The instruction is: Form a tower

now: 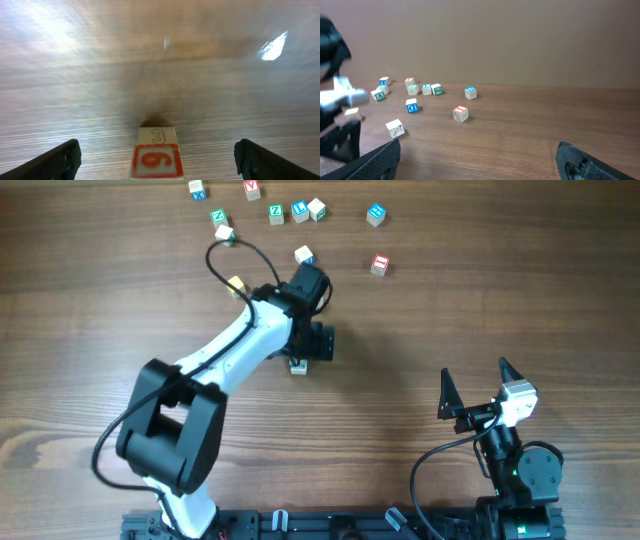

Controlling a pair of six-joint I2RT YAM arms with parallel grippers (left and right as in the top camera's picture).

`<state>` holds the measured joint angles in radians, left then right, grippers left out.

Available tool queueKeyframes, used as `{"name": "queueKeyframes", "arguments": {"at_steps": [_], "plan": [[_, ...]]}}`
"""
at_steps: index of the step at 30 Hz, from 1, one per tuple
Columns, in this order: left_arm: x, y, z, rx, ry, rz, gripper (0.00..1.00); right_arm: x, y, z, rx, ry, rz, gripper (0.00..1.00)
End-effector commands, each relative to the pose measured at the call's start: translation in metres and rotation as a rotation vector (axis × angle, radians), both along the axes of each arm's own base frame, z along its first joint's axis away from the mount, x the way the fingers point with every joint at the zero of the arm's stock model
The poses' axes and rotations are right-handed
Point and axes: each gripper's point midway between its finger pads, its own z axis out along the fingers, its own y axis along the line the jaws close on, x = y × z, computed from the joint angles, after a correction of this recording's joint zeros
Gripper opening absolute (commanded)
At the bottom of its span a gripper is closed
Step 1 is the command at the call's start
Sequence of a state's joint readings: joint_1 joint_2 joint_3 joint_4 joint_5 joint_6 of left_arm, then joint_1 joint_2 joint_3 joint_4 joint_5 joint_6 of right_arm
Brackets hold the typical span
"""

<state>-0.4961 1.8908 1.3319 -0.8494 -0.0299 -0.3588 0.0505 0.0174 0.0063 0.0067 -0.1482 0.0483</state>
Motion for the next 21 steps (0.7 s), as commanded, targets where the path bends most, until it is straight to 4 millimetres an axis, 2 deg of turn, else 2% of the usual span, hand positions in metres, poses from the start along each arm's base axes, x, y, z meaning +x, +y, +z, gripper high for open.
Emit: {"name": "queueKeyframes", "arguments": {"at_steps": [1,5,7,10,13,14,18,19,21], "plan": [[0.030,0.010,0.057,-0.021,-0.157,0.033,1.00,0.000,-0.001,0.002,0.007,-0.009,-0.009,1.00],[0.043,0.025,0.088,-0.057,-0.239,0.080,1.00,0.000,-0.001,0.002,0.007,-0.009,-0.009,1.00],[0.055,0.045,0.106,-0.046,-0.310,0.135,0.97,0.000,-0.001,0.002,0.007,-0.009,-0.009,1.00],[0.069,0.069,0.121,-0.023,-0.385,0.199,0.93,0.000,-0.001,0.002,0.007,-0.009,-0.009,1.00],[0.080,0.084,0.126,-0.027,-0.418,0.242,0.91,0.000,-0.001,0.002,0.007,-0.009,-0.009,1.00],[0.081,0.090,0.125,-0.025,-0.418,0.256,0.94,0.000,-0.001,0.002,0.007,-0.009,-0.009,1.00],[0.079,0.093,0.124,-0.019,-0.409,0.262,0.94,0.000,-0.001,0.002,0.007,-0.009,-0.009,1.00],[0.082,0.093,0.126,-0.023,-0.419,0.262,0.83,0.000,-0.001,0.002,0.007,-0.009,-0.009,1.00],[0.085,0.092,0.128,-0.030,-0.436,0.263,0.44,0.000,-0.001,0.002,0.007,-0.009,-0.009,1.00]]}}
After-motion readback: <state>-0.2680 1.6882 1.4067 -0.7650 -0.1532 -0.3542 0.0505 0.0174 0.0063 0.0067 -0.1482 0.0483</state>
